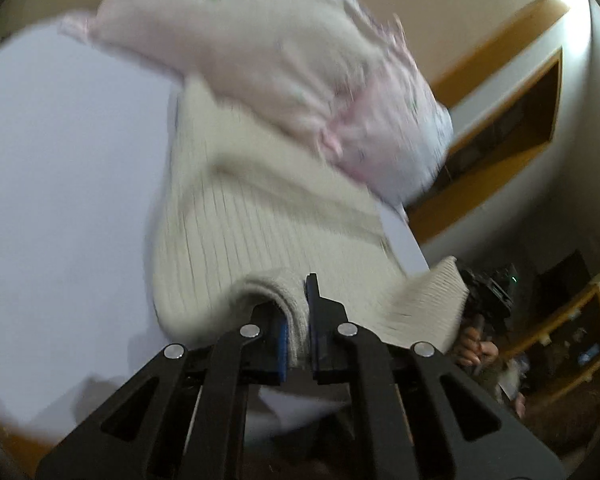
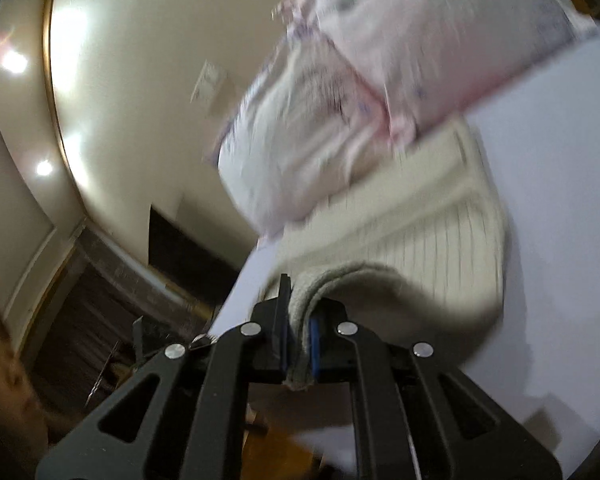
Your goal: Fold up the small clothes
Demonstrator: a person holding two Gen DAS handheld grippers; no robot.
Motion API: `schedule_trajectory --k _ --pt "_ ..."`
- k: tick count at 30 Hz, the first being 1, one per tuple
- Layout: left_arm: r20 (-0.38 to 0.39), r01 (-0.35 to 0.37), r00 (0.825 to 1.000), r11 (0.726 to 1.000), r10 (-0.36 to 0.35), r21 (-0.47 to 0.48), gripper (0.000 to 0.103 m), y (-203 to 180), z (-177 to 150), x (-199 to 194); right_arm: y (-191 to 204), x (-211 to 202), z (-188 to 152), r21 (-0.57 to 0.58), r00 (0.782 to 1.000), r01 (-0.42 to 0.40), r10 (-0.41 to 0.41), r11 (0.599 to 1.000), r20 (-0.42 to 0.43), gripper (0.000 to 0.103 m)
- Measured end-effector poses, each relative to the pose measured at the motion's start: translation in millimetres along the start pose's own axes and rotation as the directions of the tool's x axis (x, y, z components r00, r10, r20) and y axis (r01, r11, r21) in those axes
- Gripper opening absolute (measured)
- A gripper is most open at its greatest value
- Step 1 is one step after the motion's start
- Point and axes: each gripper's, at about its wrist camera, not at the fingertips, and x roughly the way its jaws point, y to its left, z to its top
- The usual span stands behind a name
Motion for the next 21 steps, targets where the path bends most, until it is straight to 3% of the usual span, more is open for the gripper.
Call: schedule_trajectory --k 3,5,9,11,16,18,19,20,21 --pt "0.087 -0.053 0.995 0.998 0.057 -0.038 0.007 16.0 62.0 27.8 -26.4 43.6 50.0 0.056 0.996 0.023 -0.027 0.998 0.08 0.007" --pt "0.102 -0.099 0.989 0.991 0.108 -0.084 0.007 35.0 97.0 61.1 -60.9 84.0 73.7 0.148 0.991 0.096 -0.109 0.984 0.078 0.008" --pt "-0.001 -0.172 0.985 0.966 0.175 -0.194 0.007 77.8 128.7 126.4 -116.7 139.8 78.9 0.289 0.963 0.268 -0.266 0.919 -0.047 0.008" --pt "-0.018 -0.149 0.989 0.961 0.149 -0.235 0.007 88.4 133.1 135.2 -126.5 142.7 81.7 0.317 0.966 0.255 -0.257 0.914 -0.037 0.008" --pt "0.0 -0.165 0.986 0.971 0.167 -0.176 0.007 82.6 153.4 138.6 -137.4 145.1 99.4 0.381 0.974 0.186 -0.22 0.906 0.048 0.009" --pt "-0.022 -0.159 0.987 0.964 0.158 -0.212 0.009 89.1 163.3 146.2 -148.9 155.6 103.9 0.435 0.972 0.188 -0.231 0.881 0.048 0.024" --pt "-0.036 -0.134 0.991 0.958 0.129 -0.253 0.009 95.5 166.7 147.8 -154.1 157.1 104.4 0.455 0.97 0.189 -0.238 0.87 0.052 0.042" --pt "-0.041 -0.112 0.994 0.954 0.105 -0.279 0.014 100.0 168.7 146.8 -157.0 155.4 104.4 0.468 0.97 0.165 -0.228 0.868 0.081 0.046" --pt "-0.037 -0.089 0.996 0.948 0.082 -0.305 0.025 103.0 169.1 144.5 -157.6 153.7 106.4 0.47 0.969 0.157 -0.227 0.869 0.098 0.05"
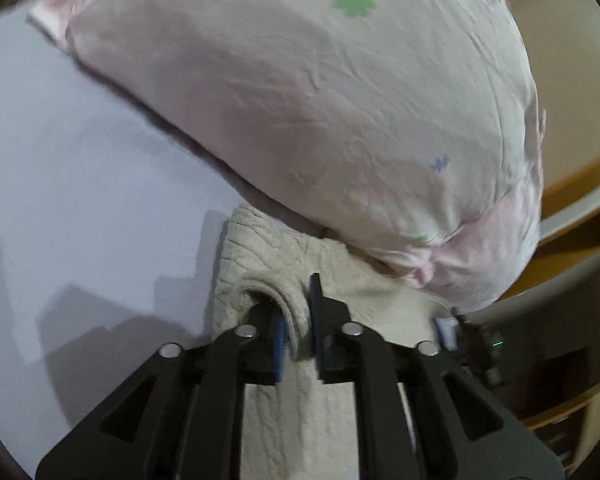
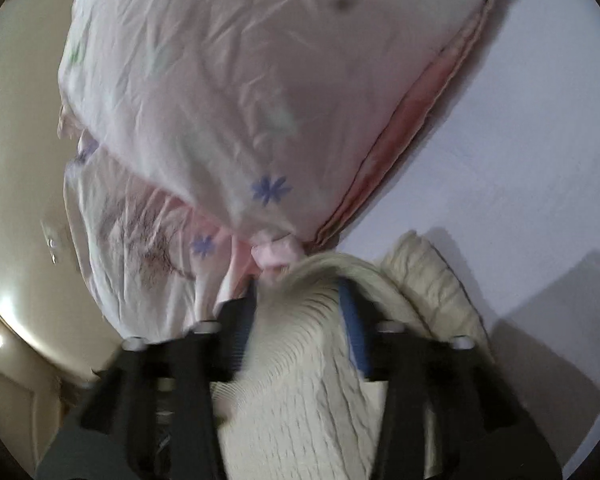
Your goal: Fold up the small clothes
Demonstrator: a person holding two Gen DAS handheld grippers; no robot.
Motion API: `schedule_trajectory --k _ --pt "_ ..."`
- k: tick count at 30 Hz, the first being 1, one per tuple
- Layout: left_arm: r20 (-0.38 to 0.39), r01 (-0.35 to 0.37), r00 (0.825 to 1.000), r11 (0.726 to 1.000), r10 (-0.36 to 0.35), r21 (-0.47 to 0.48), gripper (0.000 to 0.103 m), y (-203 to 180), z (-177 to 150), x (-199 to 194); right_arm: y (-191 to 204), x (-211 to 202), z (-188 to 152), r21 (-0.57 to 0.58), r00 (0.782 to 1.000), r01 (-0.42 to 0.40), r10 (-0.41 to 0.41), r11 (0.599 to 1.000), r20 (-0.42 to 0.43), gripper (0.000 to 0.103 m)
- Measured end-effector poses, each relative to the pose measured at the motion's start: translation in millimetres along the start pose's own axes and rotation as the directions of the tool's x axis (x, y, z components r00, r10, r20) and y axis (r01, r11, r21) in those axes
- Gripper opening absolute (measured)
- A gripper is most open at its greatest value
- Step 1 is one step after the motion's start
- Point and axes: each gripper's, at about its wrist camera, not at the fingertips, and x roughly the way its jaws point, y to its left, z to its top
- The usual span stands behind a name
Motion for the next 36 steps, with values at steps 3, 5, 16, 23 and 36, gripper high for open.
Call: schedule_trajectory --k 3,5,16,23,36 --pt "0.106 -0.035 0.994 0.999 0.034 0.008 0.091 0.6 -5.9 -23.9 3.9 -19.9 -2.6 -0.029 0.997 0.033 -0.031 0.999 0.074 0.088" --pt "0.164 -0.038 0.986 0.999 0.032 0.036 0.092 -0.2 -13.8 -43.5 6.6 -34.3 -8.3 -0.052 0.995 0.049 -0.044 0.997 0.09 0.092" --pt "-0.065 -0.103 0.991 0.982 0.114 0.156 0.072 -1.6 -65.8 -4.8 43.8 -35.0 -55.3 -0.293 0.997 -0.08 0.081 0.953 -0.009 0.094" --pt "-0.053 0.042 0.997 0.993 -0.048 -0.109 0.025 21.1 -75.5 3.2 43.7 -41.1 -51.5 -0.281 0.987 -0.16 0.155 0.946 -0.041 0.096" --pt "-0.337 0.428 0.881 0.863 -0.332 0.267 0.016 -248.8 -144.8 142.5 49.5 -99.2 -12.2 -0.375 0.981 0.004 0.07 0.927 0.183 0.096"
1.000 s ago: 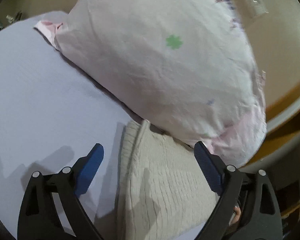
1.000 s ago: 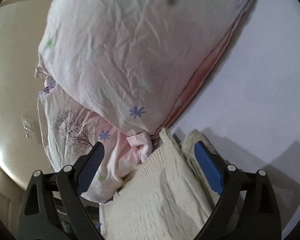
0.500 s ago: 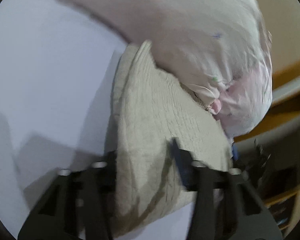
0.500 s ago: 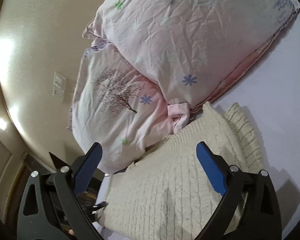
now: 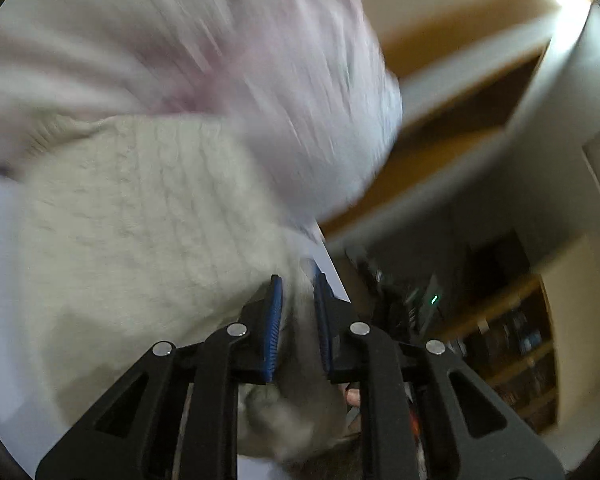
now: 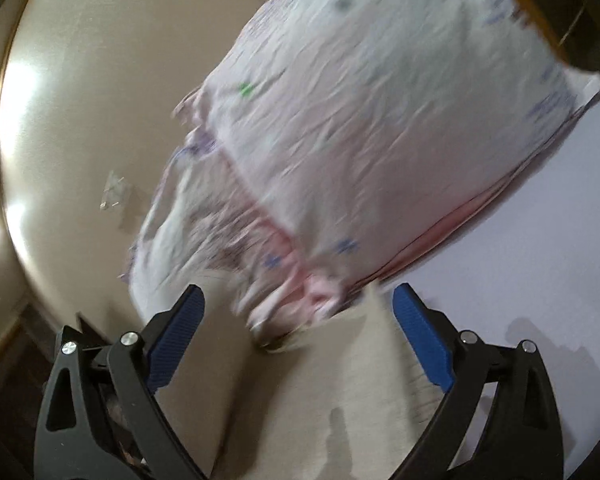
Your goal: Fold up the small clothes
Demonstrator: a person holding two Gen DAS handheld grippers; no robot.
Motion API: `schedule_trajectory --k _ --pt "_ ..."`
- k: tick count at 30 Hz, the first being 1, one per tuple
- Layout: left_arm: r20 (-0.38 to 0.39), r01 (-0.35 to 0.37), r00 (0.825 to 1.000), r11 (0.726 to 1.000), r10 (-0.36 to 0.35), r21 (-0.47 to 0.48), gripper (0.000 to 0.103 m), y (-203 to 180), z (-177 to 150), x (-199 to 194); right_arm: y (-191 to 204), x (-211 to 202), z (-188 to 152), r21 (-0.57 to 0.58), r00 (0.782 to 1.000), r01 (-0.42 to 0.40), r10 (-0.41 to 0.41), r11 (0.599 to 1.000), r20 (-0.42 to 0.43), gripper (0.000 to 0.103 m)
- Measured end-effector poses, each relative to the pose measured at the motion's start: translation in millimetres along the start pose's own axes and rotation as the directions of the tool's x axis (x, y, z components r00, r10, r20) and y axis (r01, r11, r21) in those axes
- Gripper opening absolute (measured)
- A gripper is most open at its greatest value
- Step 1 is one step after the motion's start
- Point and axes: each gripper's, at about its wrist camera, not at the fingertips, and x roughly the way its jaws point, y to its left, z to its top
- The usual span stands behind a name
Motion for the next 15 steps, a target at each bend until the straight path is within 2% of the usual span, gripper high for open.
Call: schedule_trajectory --k 2,3,4,5,6,7,8,9,11,12,13,15 --pt "-0.108 0.049 0.993 0.997 -0.054 -0.051 0.016 0.4 -1.4 55.8 -10.7 -2.4 5.1 0.02 0.999 0.042 -0.042 0.999 -0.01 0.096" --pt "-0.131 0.087 0.987 0.993 -0.097 -0.081 0.016 -0.4 -2.5 65.7 -14.6 -2.4 7.1 0.016 0.999 0.046 -0.045 0.999 -0.014 0.096" --pt "-0.137 0.127 0.981 0.987 -0.14 -0.094 0.016 -3.4 -3.1 67.7 -16.7 -1.8 8.6 0.02 0.998 0.052 -0.052 0.998 -0.032 0.096" --pt "-0.11 0.152 0.981 0.987 -0.158 -0.055 0.018 -11.3 -3.4 55.5 -17.9 -0.4 9.6 0.025 0.997 0.051 -0.05 0.998 -0.051 0.096" --pt "-0.075 0.139 0.987 0.99 -0.14 -0.009 0.03 -16.4 -3.4 41.0 -18.7 2.8 10.1 0.031 0.996 0.041 -0.039 0.999 -0.085 0.096" --pt "-0.022 0.101 0.995 0.994 -0.1 0.04 0.041 -19.5 -3.4 17.8 -18.0 6.2 9.5 0.038 0.993 0.03 -0.026 0.999 -0.116 0.096" --pt "0.057 0.012 0.998 0.998 -0.016 0.066 0.066 -16.7 -4.2 -11.8 -13.0 10.2 7.4 0.032 0.988 -0.003 0.008 0.999 -0.154 0.096" --pt "0.111 -0.063 0.992 0.996 0.056 0.061 0.077 -11.3 -5.6 -32.6 -5.3 14.9 4.1 0.008 0.979 -0.042 0.043 0.999 -0.198 0.095" --pt "0.182 -0.201 0.964 0.979 0.192 0.033 0.077 9.0 -10.2 -72.8 15.6 27.4 -8.3 -0.09 0.954 -0.074 0.044 0.993 -0.296 0.089" --pt "0.189 -0.251 0.951 0.968 0.245 0.008 0.077 19.0 -12.5 -83.3 24.1 35.5 -16.3 -0.145 0.942 -0.058 0.005 0.988 -0.336 0.086" --pt "0.182 -0.297 0.937 0.954 0.299 -0.041 0.077 35.0 -18.1 -97.5 29.4 47.9 -27.0 -0.194 0.92 -0.025 -0.053 0.981 -0.387 0.082" --pt "0.158 -0.321 0.929 0.941 0.335 -0.107 0.077 59.3 -29.1 -114.6 27.2 65.2 -40.6 -0.227 0.885 0.045 -0.144 0.973 -0.442 0.074"
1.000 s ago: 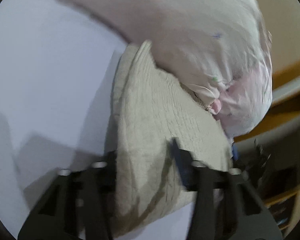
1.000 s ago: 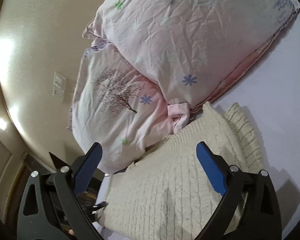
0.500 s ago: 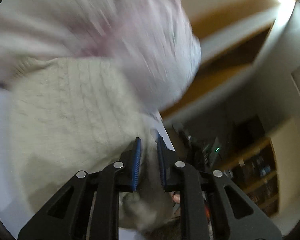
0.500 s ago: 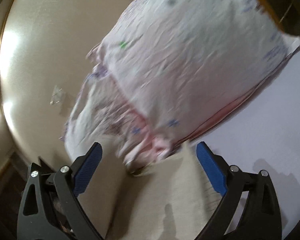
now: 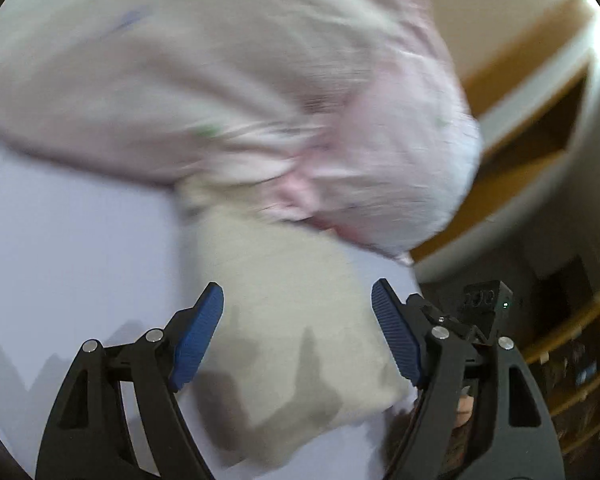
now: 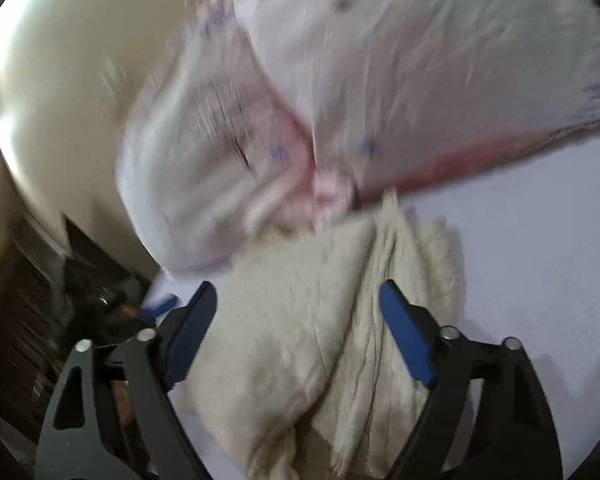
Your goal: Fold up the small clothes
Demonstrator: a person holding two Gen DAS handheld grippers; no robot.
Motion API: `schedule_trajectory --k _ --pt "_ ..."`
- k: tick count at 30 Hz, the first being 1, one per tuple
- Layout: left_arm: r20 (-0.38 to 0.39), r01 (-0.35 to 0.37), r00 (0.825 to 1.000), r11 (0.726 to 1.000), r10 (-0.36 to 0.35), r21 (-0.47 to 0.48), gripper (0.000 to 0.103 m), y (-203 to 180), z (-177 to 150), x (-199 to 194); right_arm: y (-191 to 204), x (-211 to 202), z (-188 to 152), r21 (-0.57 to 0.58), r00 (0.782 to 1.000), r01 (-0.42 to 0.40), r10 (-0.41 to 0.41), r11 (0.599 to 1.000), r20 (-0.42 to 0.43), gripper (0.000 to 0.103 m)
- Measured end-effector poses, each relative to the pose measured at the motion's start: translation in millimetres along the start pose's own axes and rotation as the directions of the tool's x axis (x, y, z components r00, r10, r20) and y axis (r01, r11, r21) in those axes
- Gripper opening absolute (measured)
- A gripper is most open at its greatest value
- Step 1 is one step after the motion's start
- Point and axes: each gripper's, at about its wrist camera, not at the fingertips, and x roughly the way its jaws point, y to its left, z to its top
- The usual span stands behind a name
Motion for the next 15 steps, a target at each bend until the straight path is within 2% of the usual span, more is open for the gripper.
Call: schedule_trajectory --k 2,4,7,8,9,10,11,13,15 --pt "-0.013 -0.021 1.0 0.999 0.02 -0.041 0.077 19.3 -7.6 -6.2 2.3 17.2 -4.9 -0.027 0.995 0.086 -0.087 0.996 -0.054 0.07" --pt "-0.027 -0.023 0.999 0.998 0.021 -0.063 0.077 30.2 -8.0 -1.6 9.5 22.6 -8.4 -0.071 0.993 0.098 -0.102 0.993 -0.052 0.07" --pt "-0.054 -0.015 0.998 0.999 0.012 -0.051 0.077 27.3 -11.9 7.0 11.6 27.9 -12.4 -0.102 0.992 0.111 -0.117 0.989 -0.052 0.07" --pt "-0.068 -0.02 0.998 0.999 0.017 -0.035 0.078 24.6 -13.6 9.1 12.1 28.5 -13.3 -0.11 0.991 0.115 -0.121 0.987 -0.049 0.064" --pt "-0.073 -0.023 0.997 0.999 0.021 -0.023 0.08 22.5 -14.3 11.7 14.3 28.4 -14.5 -0.128 0.992 0.109 -0.115 0.986 -0.043 0.053" --pt "-0.077 -0.026 0.997 1.0 0.025 -0.01 0.08 18.8 -15.4 14.8 18.3 28.1 -15.6 -0.148 0.994 0.09 -0.097 0.985 -0.042 0.029" --pt "-0.079 -0.027 0.997 1.0 0.026 -0.003 0.081 19.1 -15.3 13.8 28.5 27.5 -17.7 -0.191 0.994 0.106 -0.111 0.976 -0.014 0.022" --pt "-0.078 -0.036 0.996 0.999 0.036 0.006 0.082 15.0 -14.4 22.3 45.3 18.6 -18.8 -0.258 0.988 0.152 -0.136 0.954 0.079 0.019" --pt "-0.077 -0.043 0.996 0.999 0.044 0.009 0.084 13.4 -14.5 24.7 42.7 4.3 -11.8 -0.232 0.981 0.149 -0.114 0.961 0.155 0.017"
